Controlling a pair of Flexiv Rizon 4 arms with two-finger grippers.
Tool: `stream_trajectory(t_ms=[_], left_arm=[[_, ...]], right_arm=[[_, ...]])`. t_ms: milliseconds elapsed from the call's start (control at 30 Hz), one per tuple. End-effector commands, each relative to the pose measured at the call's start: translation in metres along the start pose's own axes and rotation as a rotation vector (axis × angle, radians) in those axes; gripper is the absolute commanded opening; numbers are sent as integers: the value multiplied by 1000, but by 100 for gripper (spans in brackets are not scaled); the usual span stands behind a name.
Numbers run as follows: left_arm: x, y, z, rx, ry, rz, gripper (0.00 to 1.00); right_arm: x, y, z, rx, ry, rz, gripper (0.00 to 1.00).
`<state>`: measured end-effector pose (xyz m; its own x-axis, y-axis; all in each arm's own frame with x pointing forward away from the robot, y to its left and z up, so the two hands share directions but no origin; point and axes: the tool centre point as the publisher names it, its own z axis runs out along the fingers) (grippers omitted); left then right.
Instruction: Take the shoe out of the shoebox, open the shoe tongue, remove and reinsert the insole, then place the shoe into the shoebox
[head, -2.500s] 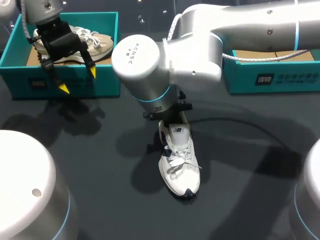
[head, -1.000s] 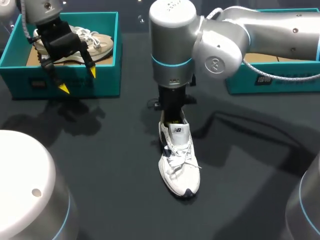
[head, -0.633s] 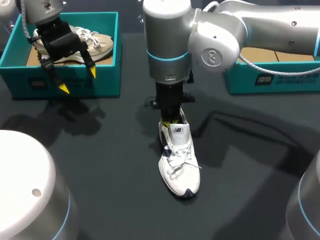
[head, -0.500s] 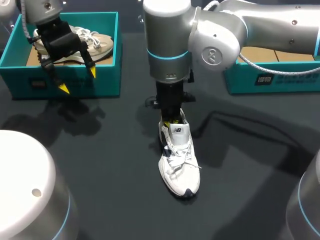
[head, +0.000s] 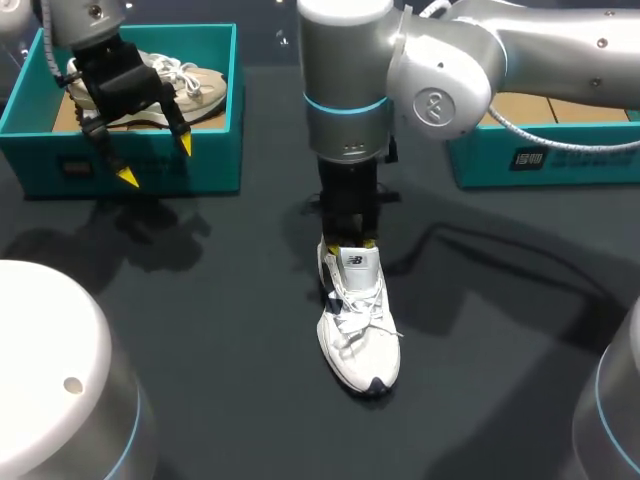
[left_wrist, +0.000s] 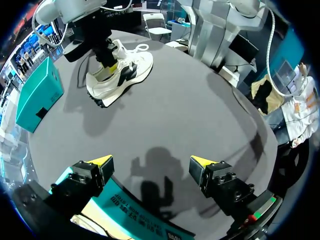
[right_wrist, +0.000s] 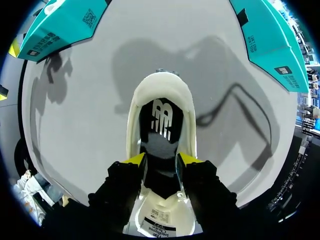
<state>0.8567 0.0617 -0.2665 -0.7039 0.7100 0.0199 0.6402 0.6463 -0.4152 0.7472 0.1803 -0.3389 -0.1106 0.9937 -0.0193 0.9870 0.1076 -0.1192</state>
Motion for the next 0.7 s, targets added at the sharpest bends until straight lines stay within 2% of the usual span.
stream_trajectory(t_ms=[33, 233, 267, 533, 700], left_arm=[[0, 0, 0, -2, 1, 0, 100], [0, 0, 0, -2, 1, 0, 100], [0, 0, 0, -2, 1, 0, 100], [0, 0, 0, -2, 1, 0, 100], [0, 0, 0, -2, 1, 0, 100]], right_arm=[[-6, -3, 4, 4, 18, -8, 51], [-3, -9, 7, 14, 36, -29, 96], [-3, -10, 7, 16, 35, -28, 100], [-2, -19, 2, -24, 34, -17, 100], [-4, -24, -1, -94, 52, -27, 100]])
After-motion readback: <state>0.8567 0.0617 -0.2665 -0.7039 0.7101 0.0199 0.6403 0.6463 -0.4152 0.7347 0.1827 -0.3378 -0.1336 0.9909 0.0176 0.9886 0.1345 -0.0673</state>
